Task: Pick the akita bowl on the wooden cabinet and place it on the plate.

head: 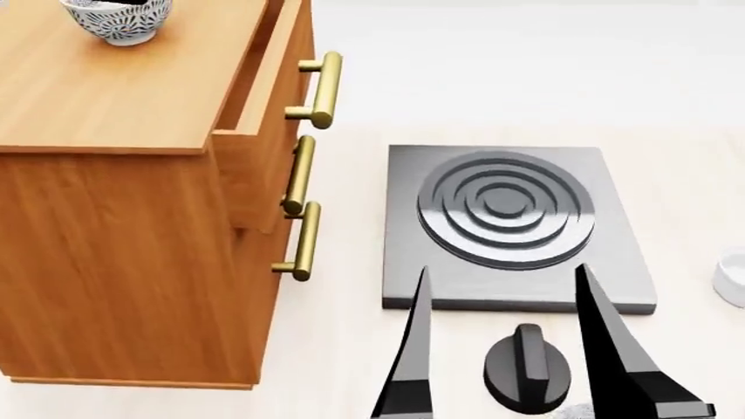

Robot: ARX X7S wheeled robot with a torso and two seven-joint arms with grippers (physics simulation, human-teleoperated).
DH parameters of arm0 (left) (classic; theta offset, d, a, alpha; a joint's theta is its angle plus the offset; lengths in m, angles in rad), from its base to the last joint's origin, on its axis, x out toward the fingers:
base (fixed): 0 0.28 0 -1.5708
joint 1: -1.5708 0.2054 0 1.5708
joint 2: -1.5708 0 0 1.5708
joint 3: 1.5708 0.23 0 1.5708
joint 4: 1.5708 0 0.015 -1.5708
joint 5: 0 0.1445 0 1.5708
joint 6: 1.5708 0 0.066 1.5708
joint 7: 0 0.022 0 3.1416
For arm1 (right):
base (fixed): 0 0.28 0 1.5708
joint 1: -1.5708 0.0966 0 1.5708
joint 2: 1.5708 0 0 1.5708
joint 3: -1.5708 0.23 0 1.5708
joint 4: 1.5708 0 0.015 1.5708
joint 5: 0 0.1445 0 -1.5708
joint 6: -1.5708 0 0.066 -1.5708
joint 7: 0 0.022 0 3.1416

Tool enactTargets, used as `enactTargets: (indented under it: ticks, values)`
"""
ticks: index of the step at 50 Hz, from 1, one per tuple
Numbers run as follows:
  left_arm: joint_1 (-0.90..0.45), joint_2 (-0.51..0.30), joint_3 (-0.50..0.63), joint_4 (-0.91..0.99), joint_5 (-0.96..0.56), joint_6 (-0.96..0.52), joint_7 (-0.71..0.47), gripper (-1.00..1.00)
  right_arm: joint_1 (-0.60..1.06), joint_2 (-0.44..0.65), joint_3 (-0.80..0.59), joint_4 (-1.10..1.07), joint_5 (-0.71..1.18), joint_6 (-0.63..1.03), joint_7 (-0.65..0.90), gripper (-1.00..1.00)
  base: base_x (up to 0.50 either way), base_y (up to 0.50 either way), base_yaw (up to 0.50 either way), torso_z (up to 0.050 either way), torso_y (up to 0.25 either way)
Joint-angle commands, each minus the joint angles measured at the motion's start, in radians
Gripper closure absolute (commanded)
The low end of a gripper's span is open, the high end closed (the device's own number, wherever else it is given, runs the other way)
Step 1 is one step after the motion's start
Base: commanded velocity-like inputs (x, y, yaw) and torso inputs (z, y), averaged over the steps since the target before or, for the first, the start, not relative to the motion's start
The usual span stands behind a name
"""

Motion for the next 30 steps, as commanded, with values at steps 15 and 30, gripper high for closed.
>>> enactTargets:
  ticks: [15,30]
  values:
    - [-0.012,0.005,-0.014,-0.017,-0.078,0.021,-0.030,-1.00,0.004,-0.003,0.007,0.003,-0.013,-0.005,-0.004,-1.00,0.17,0.00,0.00,0.000,0.000]
    - [-0.008,-0.007,-0.010,-0.024,-0.116,0.036,-0.060,-1.00,0.001,0.005,-0.001,0.002,-0.016,-0.022,0.002,-1.00,0.12,0.00,0.00,0.000,0.001]
